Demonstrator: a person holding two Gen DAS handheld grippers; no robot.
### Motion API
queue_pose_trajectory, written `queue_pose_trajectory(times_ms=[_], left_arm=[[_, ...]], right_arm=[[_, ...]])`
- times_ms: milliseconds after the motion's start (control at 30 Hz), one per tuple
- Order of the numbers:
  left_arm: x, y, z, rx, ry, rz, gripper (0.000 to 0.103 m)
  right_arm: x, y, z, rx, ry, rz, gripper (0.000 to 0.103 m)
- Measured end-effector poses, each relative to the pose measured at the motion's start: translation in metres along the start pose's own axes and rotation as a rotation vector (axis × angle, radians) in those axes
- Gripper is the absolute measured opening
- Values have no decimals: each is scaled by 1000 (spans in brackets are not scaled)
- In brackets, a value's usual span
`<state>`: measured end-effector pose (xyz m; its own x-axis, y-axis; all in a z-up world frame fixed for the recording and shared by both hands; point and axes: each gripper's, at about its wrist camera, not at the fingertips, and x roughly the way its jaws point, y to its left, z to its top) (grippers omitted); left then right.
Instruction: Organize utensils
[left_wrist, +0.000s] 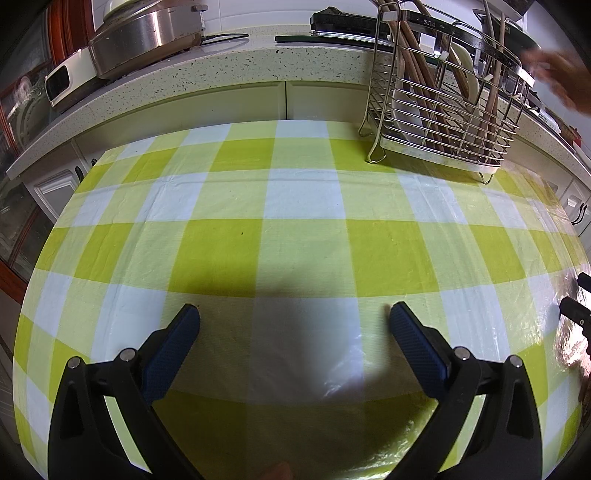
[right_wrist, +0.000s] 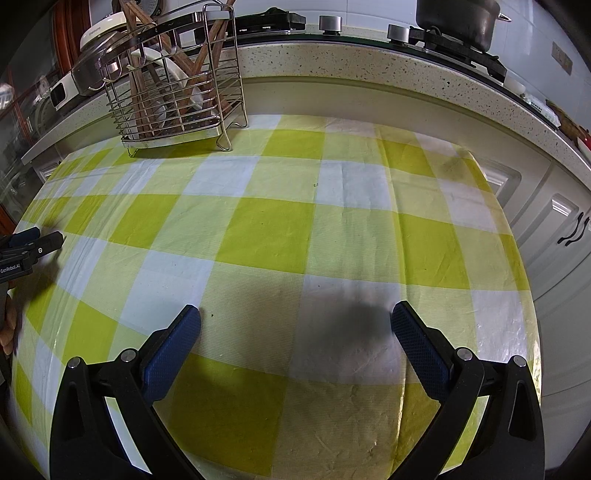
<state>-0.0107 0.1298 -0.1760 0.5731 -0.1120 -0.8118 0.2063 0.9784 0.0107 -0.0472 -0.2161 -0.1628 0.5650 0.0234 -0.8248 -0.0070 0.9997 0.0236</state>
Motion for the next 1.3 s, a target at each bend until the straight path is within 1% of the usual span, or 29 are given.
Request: queue_pose_trajectory(times_ms=[600, 633, 667, 700, 733, 767, 800, 833, 867, 900, 933, 967, 1000, 1067, 1100, 1133, 1167, 1200, 1233, 1267, 1300], left_arm=[[4, 0, 5, 1, 2, 0, 99], [2, 1, 3, -3, 0, 0, 98], [-3, 2, 0, -13, -11, 1, 98], [-13, 2, -6, -14, -42, -20, 98], [-31, 1, -15, 6, -85, -38, 98], [-46, 1, -22, 27, -116, -23, 98], [-65, 2, -30, 47, -158, 2, 99], [-91, 8, -42, 56, -231, 52, 99], [-111, 15, -51, 50, -288, 93, 99], [-125, 23, -56, 41, -320, 113, 99], [-135, 31, -59, 32, -336, 113, 99], [-144, 39, -62, 21, -346, 113, 99], [-154, 51, -67, 0, -355, 136, 99], [-166, 62, -75, -35, -390, 205, 99], [-174, 68, -83, -58, -417, 218, 99], [-179, 71, -88, -70, -432, 207, 99], [-182, 73, -90, -76, -438, 223, 99], [-186, 71, -94, -75, -440, 268, 98], [-192, 70, -98, -81, -459, 264, 98], [-199, 69, -103, -95, -479, 232, 99], [-203, 68, -108, -101, -477, 199, 99]], right_arm=[[0, 1, 0, 0, -1, -1, 97], [-1, 3, -1, 5, 2, -13, 96], [-4, 8, -2, 23, 17, -54, 96], [-13, 26, -6, 2, 27, -76, 96], [-23, 44, -11, -44, 5, -79, 96], [-36, 66, -18, -98, -33, -89, 96], [-51, 99, -27, -163, -85, -124, 96], [-59, 125, -32, -215, -122, -145, 96], [-67, 153, -34, -271, -171, -157, 96], [-79, 187, -35, -328, -256, -172, 96], [-86, 206, -34, -350, -304, -181, 96], [-92, 221, -32, -361, -327, -178, 96], [-100, 235, -29, -364, -335, -158, 96], [-118, 249, -35, -366, -368, -135, 96], [-126, 253, -40, -366, -377, -126, 96], [-132, 257, -46, -367, -378, -118, 96], [-138, 260, -52, -367, -376, -111, 96], [-143, 263, -58, -358, -365, -109, 96], [-146, 265, -63, -346, -350, -117, 96], [-149, 266, -68, -334, -340, -132, 96], [-152, 263, -73, -325, -338, -144, 96]])
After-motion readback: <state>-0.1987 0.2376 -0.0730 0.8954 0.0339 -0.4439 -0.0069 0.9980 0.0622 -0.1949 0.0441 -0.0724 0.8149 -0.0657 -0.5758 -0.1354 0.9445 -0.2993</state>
